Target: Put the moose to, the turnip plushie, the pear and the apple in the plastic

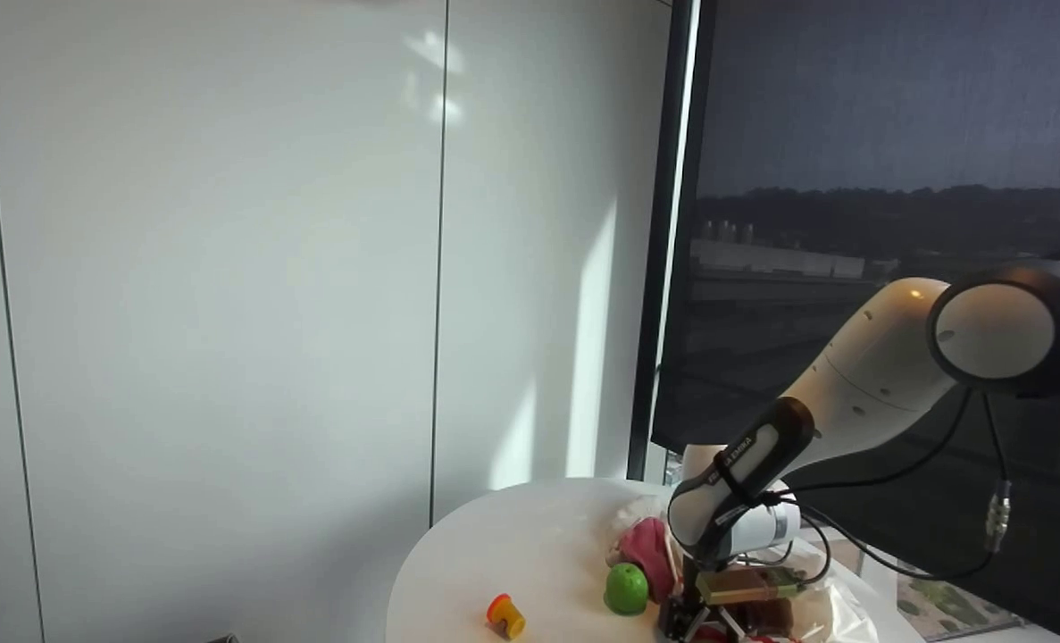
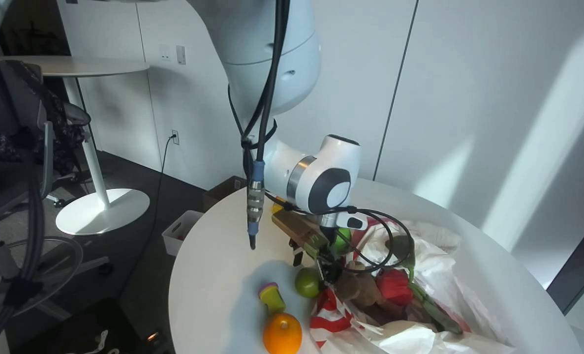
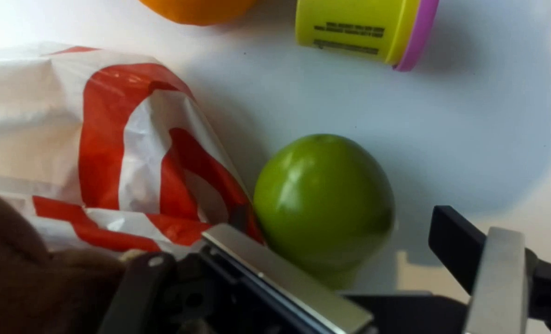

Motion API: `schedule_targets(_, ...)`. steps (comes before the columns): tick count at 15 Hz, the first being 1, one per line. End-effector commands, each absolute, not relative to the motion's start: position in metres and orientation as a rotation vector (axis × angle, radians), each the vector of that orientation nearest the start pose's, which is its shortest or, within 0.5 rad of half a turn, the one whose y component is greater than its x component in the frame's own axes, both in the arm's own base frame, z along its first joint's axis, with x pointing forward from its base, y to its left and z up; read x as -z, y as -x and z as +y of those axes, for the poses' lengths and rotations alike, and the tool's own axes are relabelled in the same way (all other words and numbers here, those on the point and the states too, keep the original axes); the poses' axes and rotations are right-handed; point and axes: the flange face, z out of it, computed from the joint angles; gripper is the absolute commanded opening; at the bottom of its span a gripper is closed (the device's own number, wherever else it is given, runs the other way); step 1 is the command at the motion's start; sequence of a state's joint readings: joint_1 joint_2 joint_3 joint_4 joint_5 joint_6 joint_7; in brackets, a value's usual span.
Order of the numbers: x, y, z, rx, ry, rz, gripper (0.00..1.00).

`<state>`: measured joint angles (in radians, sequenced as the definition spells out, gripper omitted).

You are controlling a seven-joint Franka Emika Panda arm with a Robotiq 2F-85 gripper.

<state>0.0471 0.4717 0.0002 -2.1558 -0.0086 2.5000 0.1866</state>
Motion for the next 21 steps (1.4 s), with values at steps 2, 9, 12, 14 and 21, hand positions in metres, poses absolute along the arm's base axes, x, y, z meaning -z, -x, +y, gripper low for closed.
schedule_targets(2, -0.157, -0.565, 0.023, -0.237, 3.127, 0.210, 0.75)
schedule_targets(9, -0.179, -0.547, 0.033, -0.270, 3.147, 0.177, 0.47)
schedule_targets(12, -0.209, -0.543, 0.033, -0.189, 3.144, 0.178, 0.47)
schedule_targets(14, -0.240, -0.546, 0.025, -0.069, 3.133, 0.227, 0.47)
schedule_targets(21, -0.308, -0.582, -0.068, 0.191, 3.106, 0.666, 0.47)
